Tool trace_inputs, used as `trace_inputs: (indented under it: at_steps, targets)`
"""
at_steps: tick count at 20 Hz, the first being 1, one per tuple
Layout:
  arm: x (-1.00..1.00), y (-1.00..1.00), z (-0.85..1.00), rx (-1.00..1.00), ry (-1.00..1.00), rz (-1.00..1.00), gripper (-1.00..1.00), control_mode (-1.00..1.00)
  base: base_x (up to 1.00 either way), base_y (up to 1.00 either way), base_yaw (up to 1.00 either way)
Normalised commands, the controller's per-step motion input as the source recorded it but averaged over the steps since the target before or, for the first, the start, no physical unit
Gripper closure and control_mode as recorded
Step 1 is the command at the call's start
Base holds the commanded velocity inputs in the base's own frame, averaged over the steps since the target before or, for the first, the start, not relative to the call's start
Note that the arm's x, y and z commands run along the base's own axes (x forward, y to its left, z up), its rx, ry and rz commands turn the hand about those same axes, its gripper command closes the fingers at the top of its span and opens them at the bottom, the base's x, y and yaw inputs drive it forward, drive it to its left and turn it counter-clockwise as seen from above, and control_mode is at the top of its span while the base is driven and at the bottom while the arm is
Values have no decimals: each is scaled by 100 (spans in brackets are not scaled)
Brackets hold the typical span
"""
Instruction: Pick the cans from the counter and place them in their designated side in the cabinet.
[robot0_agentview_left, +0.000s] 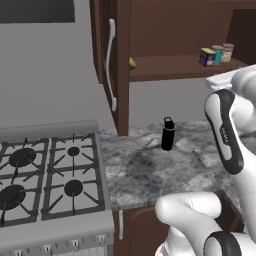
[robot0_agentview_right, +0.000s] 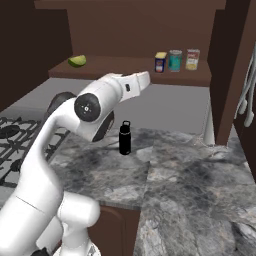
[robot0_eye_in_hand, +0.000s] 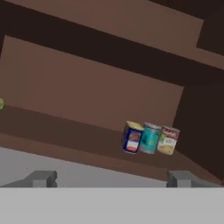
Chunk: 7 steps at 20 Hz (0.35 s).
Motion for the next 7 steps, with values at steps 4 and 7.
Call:
trace_inputs:
  at_steps: [4, 7]
  targets:
    - [-70, 17, 0, -8, 8, 4, -100, -100, 0, 0, 0]
    - [-67, 13, 0, -10, 16, 7, -100, -100, 0, 0, 0]
